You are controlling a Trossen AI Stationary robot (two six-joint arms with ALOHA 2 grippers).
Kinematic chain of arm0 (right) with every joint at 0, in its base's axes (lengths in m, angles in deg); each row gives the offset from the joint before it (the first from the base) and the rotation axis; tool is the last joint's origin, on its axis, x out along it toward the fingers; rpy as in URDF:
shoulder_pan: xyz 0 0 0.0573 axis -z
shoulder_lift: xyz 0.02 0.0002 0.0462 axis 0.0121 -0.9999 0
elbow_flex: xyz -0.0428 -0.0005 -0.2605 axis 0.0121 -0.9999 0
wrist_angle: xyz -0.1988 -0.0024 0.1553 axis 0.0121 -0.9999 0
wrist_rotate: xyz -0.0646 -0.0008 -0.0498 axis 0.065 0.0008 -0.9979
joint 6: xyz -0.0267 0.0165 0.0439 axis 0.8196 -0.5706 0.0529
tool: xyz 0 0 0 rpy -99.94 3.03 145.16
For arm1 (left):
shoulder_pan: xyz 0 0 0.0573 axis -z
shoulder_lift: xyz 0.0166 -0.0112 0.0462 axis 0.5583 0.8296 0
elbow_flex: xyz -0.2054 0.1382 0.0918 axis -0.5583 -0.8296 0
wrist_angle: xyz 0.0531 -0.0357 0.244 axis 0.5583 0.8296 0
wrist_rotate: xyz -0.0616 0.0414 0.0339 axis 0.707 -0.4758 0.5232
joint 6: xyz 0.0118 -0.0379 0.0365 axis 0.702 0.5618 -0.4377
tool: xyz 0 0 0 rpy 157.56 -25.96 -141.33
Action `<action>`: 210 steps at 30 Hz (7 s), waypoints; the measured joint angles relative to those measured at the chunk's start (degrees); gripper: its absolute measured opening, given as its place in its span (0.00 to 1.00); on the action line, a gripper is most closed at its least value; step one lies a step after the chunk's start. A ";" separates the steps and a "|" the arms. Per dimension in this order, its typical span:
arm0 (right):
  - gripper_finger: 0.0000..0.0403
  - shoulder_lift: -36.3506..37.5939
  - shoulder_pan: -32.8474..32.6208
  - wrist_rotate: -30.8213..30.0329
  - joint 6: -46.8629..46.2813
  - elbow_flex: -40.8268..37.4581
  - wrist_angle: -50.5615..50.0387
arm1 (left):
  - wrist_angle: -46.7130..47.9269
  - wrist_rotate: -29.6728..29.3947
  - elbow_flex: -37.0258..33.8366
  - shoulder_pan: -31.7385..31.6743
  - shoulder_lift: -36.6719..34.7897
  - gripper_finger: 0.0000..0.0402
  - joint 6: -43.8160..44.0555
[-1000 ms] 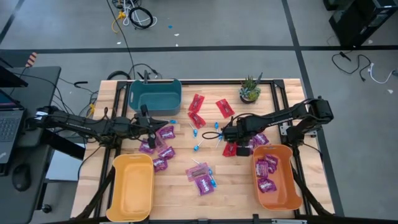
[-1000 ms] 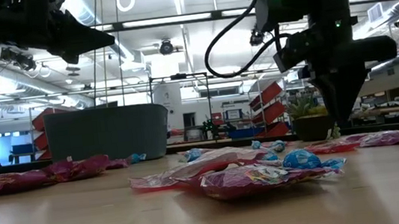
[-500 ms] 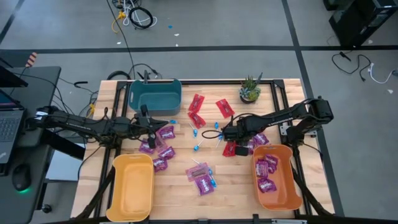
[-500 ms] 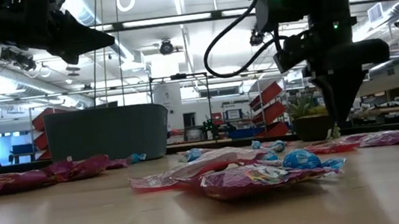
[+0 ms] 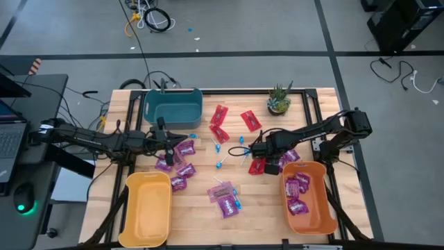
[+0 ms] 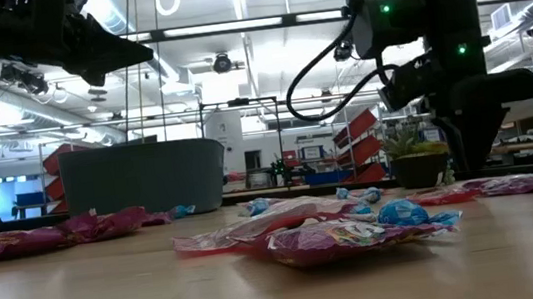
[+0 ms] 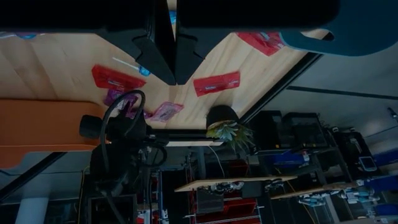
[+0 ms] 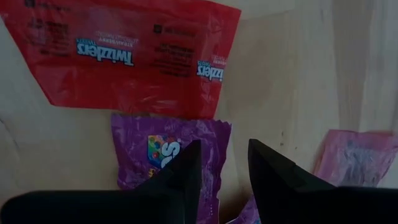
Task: Sort candy
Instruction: Put the purple candy into the orange bin
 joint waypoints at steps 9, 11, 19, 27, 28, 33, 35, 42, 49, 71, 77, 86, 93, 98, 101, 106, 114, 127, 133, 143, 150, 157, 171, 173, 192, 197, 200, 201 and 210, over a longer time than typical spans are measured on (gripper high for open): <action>0.29 -0.02 0.00 0.59 0.08 -1.52 2.15 | 0.20 0.00 0.01 0.01 0.00 0.01 -0.07; 0.29 -0.02 0.00 0.61 0.08 -1.52 2.67 | 0.20 0.00 -0.01 -0.02 0.00 0.01 -0.09; 0.29 -0.02 0.35 0.72 -0.88 -1.52 3.54 | 0.22 0.00 0.01 0.00 0.02 0.01 -0.28; 0.29 -0.02 0.35 1.21 -0.99 -1.52 3.97 | 0.20 0.00 -0.01 0.00 0.00 0.01 -0.28; 0.29 -0.02 0.35 1.29 -1.05 -1.52 3.99 | 0.20 0.00 0.00 0.00 0.00 0.01 -0.28; 0.30 -0.02 0.33 1.32 -2.08 -1.52 3.95 | 0.20 0.00 -0.01 -0.02 0.00 0.01 -0.28; 0.30 -0.04 0.35 1.30 -2.30 -1.52 3.94 | 0.20 0.00 -0.01 -0.01 0.00 0.01 -0.28; 0.33 -0.04 0.34 1.22 -3.16 -2.48 3.98 | 0.20 -0.01 0.00 -0.01 0.00 0.01 -0.28; 0.36 0.17 0.33 1.27 -3.63 -5.75 6.91 | 0.20 0.00 0.00 -0.01 0.00 0.01 -0.28; 0.02 0.02 1.66 0.47 -1.58 -5.99 9.35 | 0.15 0.00 0.00 -0.01 0.00 0.01 -0.26; 0.00 0.19 1.66 0.56 -2.05 -5.80 9.10 | 0.17 0.00 0.01 -0.02 0.02 0.01 -0.24; 0.00 4.11 0.82 -0.57 -3.35 -2.83 7.06 | 0.17 0.00 0.01 -0.02 0.00 0.01 -0.18; 0.00 8.45 0.61 -3.92 -3.35 -1.87 7.07 | 0.15 0.00 -0.01 -0.02 0.00 0.01 0.74; 0.00 12.16 0.51 -5.97 -3.35 -1.87 7.01 | 0.15 0.00 0.01 0.00 0.00 0.01 0.72; 0.00 15.09 -0.01 -7.03 -3.37 -1.87 7.03 | 0.15 0.00 0.01 0.00 0.00 0.01 0.74; 0.00 21.43 -1.59 -9.05 -3.89 -1.87 7.29 | 0.15 0.00 -0.01 -0.01 0.00 0.01 0.84; 0.00 34.34 -3.41 -7.37 -3.87 -1.81 10.92 | -0.53 0.00 -0.01 -0.01 0.00 0.01 1.25; 0.00 46.93 -9.83 11.01 -7.09 -1.79 13.45 | -1.73 0.00 -0.01 -0.02 0.02 0.01 3.90; 0.00 49.03 -13.62 17.03 -16.73 -1.81 5.96 | -1.84 0.00 -0.01 0.00 0.02 0.01 5.98; 0.00 49.35 -20.28 20.19 -27.69 -1.79 -11.70 | -5.51 0.00 0.01 -0.02 0.00 0.01 8.44; 0.00 47.56 -25.31 17.62 -30.47 -1.81 -19.53 | -6.58 0.00 0.01 -0.01 0.00 0.01 10.28; 0.00 43.46 -29.78 15.81 -30.94 -4.13 -19.13 | -8.67 0.00 0.01 0.00 0.00 0.01 10.45; 0.00 31.16 -37.55 14.23 -30.48 -6.05 -12.95 | -9.18 0.00 0.01 -0.02 0.02 0.01 10.29; 0.00 29.41 -38.85 13.33 -30.39 -6.06 -12.92 | -9.16 0.00 0.01 0.00 0.02 0.01 10.31; 0.00 19.37 -45.19 8.74 -30.50 -6.09 -6.93 | -8.83 0.00 0.01 0.01 0.00 0.01 11.37; 0.00 16.60 -45.87 9.21 -30.36 -6.09 -6.73 | -8.83 0.00 0.01 -0.01 0.00 0.01 11.37; 0.00 15.48 -46.26 9.60 -29.94 -6.09 -6.74 | -8.83 0.00 -0.01 0.01 0.00 0.01 11.37; 0.00 15.20 -46.29 9.59 -29.93 -6.09 -6.72 | -8.83 0.00 0.01 0.01 0.00 0.01 11.37; 0.05 13.81 -46.29 8.66 -30.54 -6.09 -6.73 | -8.83 0.00 0.01 0.03 0.02 0.01 11.39</action>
